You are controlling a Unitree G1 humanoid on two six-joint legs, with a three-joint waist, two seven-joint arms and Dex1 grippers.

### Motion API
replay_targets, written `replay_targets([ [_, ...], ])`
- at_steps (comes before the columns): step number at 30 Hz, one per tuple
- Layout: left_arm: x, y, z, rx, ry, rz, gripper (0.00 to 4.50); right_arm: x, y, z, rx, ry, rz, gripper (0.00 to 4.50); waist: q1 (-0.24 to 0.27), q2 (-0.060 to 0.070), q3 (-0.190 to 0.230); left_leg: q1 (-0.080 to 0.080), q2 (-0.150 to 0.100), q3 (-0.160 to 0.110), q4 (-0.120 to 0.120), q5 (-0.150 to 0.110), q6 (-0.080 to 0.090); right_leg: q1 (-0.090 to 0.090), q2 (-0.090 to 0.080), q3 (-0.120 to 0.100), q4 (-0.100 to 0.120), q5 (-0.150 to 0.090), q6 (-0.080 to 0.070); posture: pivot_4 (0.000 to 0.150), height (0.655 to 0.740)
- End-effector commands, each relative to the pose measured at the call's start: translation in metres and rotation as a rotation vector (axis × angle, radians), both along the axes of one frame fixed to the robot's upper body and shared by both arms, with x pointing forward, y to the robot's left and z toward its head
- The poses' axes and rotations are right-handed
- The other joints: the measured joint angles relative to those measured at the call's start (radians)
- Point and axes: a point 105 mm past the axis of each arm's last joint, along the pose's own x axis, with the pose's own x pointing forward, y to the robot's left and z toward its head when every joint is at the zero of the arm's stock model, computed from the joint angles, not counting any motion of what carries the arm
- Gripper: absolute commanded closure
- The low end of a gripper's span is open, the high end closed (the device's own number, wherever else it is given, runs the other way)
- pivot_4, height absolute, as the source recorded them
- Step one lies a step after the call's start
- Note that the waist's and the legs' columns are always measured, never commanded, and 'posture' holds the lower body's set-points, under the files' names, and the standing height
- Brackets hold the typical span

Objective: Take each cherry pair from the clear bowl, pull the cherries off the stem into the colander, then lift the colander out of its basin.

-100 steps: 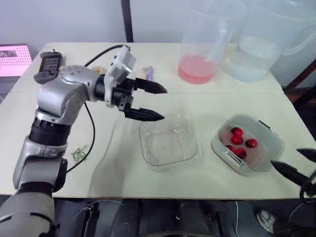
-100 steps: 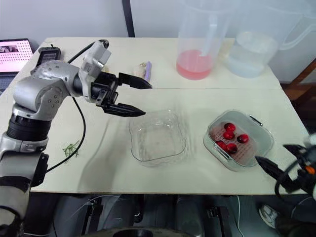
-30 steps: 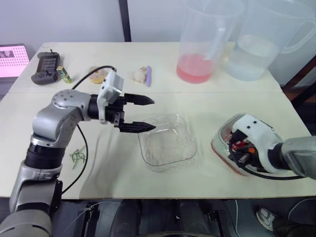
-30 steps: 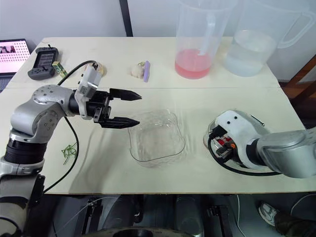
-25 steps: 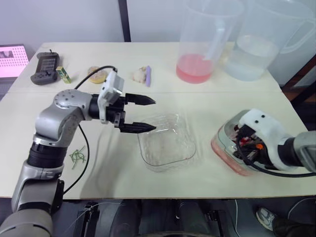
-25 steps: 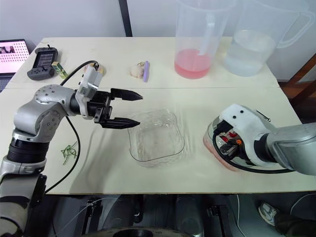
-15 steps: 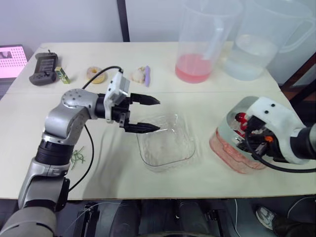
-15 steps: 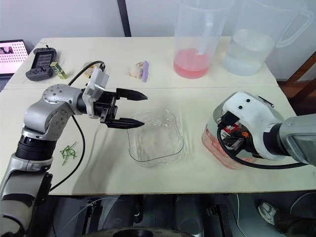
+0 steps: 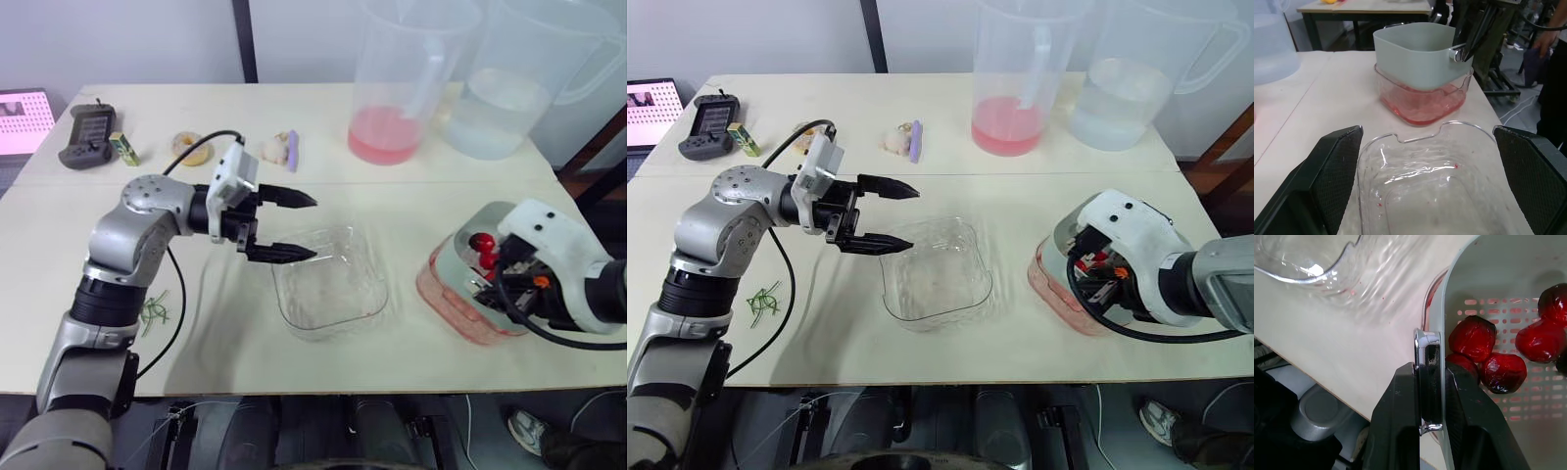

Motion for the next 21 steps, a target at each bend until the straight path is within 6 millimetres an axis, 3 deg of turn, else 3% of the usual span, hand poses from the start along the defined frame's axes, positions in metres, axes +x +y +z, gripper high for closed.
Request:
replay_targets([
  [1, 0.000, 0.000, 0.010, 0.001, -0.040, -0.013, 0.00, 0.003, 0.001, 0.012, 0.005, -0.065, -0.003, 4.31, 0.000, 0.000, 0.000, 0.000, 0.000, 0.000, 0.000, 0.000, 0.000, 0.000, 0.000, 0.000, 0.000, 0.000, 0.000, 0.150, 0.7400],
  [6, 0.004, 0.001, 0.008, 0.011, -0.028, 0.013, 0.00, 0.001, 0.000, 0.008, -0.006, -0.063, -0.005, 4.31, 0.000, 0.000, 0.000, 0.000, 0.000, 0.000, 0.000, 0.000, 0.000, 0.000, 0.000, 0.000, 0.000, 0.000, 0.000, 0.150, 0.7400],
  [14, 0.003, 0.005, 0.011, 0.002, -0.038, 0.031, 0.00, 0.002, -0.001, 0.020, -0.032, -0.090, 0.025, 4.31, -0.001, 0.000, 0.000, 0.000, 0.000, 0.000, 0.000, 0.000, 0.000, 0.000, 0.000, 0.000, 0.000, 0.000, 0.000, 0.150, 0.7400],
  [17, 0.003, 0.010, 0.009, 0.007, -0.045, 0.060, 0.00, 0.010, -0.002, 0.028, -0.066, -0.118, 0.074, 4.31, -0.002, 0.001, 0.000, 0.000, 0.000, 0.000, 0.000, 0.000, 0.000, 0.000, 0.000, 0.000, 0.000, 0.000, 0.000, 0.150, 0.7400],
  [21, 0.000, 0.019, 0.008, 0.004, -0.051, 0.124, 0.00, 0.035, -0.001, 0.045, -0.148, -0.201, 0.209, 4.31, -0.006, 0.003, 0.000, 0.001, 0.000, 0.001, -0.001, 0.000, 0.000, -0.001, 0.000, 0.000, 0.000, 0.000, 0.000, 0.150, 0.7400],
])
